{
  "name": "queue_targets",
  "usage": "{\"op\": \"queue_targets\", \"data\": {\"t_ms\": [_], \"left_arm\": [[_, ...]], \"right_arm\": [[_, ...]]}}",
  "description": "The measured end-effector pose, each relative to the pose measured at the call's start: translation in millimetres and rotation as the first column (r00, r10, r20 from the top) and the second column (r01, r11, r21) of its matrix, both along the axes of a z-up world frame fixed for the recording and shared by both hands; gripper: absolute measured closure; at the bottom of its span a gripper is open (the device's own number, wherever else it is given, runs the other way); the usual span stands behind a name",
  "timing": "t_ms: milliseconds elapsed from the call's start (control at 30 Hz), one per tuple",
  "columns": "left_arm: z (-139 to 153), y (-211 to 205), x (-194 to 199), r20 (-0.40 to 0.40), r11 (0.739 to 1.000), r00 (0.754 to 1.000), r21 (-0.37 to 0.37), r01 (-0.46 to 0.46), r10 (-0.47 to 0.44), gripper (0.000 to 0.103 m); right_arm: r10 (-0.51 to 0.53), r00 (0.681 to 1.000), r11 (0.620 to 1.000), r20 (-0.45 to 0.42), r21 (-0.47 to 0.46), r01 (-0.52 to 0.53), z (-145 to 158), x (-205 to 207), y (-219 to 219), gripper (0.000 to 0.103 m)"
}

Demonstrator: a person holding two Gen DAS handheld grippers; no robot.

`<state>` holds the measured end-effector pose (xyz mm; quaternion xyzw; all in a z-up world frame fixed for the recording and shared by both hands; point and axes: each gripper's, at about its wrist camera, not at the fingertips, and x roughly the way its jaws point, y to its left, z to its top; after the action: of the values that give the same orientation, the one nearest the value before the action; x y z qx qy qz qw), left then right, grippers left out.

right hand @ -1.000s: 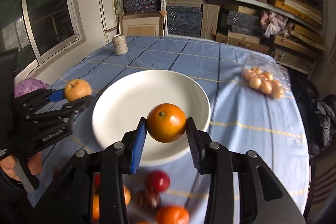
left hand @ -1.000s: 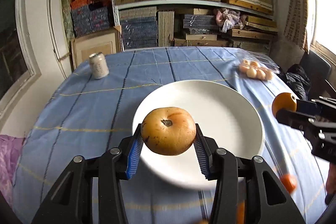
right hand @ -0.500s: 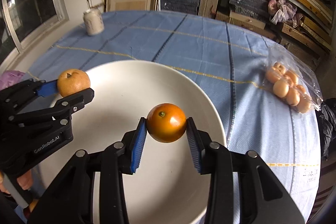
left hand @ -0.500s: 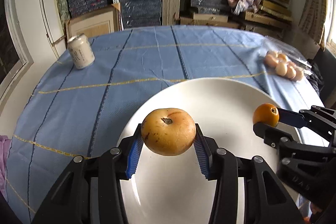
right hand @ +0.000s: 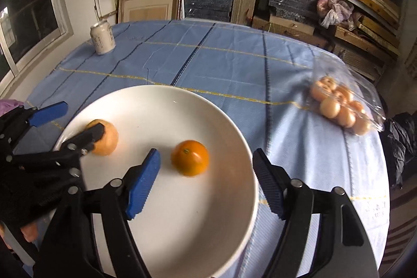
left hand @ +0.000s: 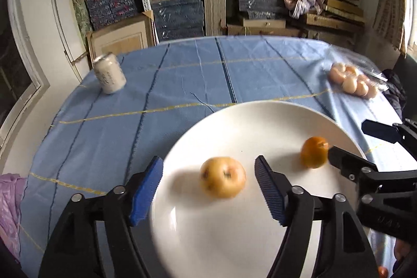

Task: Organize fruits
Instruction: 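Move both open tools back toward the fruit cluster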

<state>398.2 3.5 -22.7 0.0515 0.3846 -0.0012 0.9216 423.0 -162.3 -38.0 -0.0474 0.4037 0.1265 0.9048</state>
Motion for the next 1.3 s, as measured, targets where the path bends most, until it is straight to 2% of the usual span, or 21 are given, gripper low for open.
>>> {"op": "queue_targets", "data": {"t_ms": [167, 233, 300, 333, 467, 567, 667, 733, 867, 1000, 1100, 1300], "left_arm": [[18, 20, -48, 0.047, 0.999, 0.998, 0.025, -0.036, 0.035, 0.027], [22, 31, -79, 0.064, 0.999, 0.997, 0.022, -0.043, 0.041, 0.026], [23, 38, -109, 0.076, 0.999, 0.996, 0.016, -0.039, 0.037, 0.019], [23, 40, -121, 0.084, 0.999, 0.996, 0.016, -0.039, 0.038, 0.016], [17, 43, -176, 0.110, 0.999, 0.994, 0.029, -0.019, 0.015, 0.016], [7, 41, -213, 0.112, 0.999, 0.994, 0.040, -0.011, 0.006, 0.015], [-4, 40, -242, 0.100, 1.000, 0.995, 0.021, -0.012, 0.010, 0.015], [-9, 39, -259, 0.086, 1.000, 0.996, 0.000, -0.008, 0.008, 0.015], [-14, 37, -287, 0.081, 1.000, 0.997, -0.018, -0.006, 0.007, 0.015], [-17, 42, -307, 0.073, 0.998, 0.997, -0.068, -0.014, 0.019, 0.015], [-18, 42, -313, 0.069, 0.997, 0.997, -0.075, -0.025, 0.030, 0.015], [-18, 38, -315, 0.065, 0.996, 0.998, -0.082, -0.021, 0.026, 0.015]], "right_arm": [[-0.019, 0.998, 1.000, 0.054, 0.004, 0.019, 18, -64, -32, 0.033], [-0.017, 0.997, 1.000, 0.075, 0.015, 0.016, 22, -100, -44, 0.033], [-0.011, 0.997, 1.000, 0.080, 0.027, 0.009, 21, -137, -53, 0.033], [-0.008, 0.996, 1.000, 0.087, 0.027, 0.006, 20, -152, -56, 0.033], [-0.001, 0.994, 1.000, 0.108, 0.016, -0.001, 7, -217, -61, 0.033], [0.011, 0.994, 1.000, 0.106, -0.005, -0.010, -8, -254, -57, 0.033], [0.019, 0.994, 1.000, 0.111, -0.008, -0.018, -20, -283, -50, 0.033], [0.014, 0.994, 1.000, 0.112, 0.000, -0.014, -27, -292, -47, 0.033], [-0.012, 0.997, 1.000, 0.081, 0.018, 0.011, -41, -291, -46, 0.045], [-0.006, 0.997, 1.000, 0.082, 0.021, 0.004, -47, -290, -41, 0.045], [-0.009, 0.996, 1.000, 0.087, -0.001, 0.009, -49, -287, -36, 0.045], [-0.020, 0.998, 1.000, 0.055, 0.013, 0.019, -50, -272, -33, 0.045]]}}
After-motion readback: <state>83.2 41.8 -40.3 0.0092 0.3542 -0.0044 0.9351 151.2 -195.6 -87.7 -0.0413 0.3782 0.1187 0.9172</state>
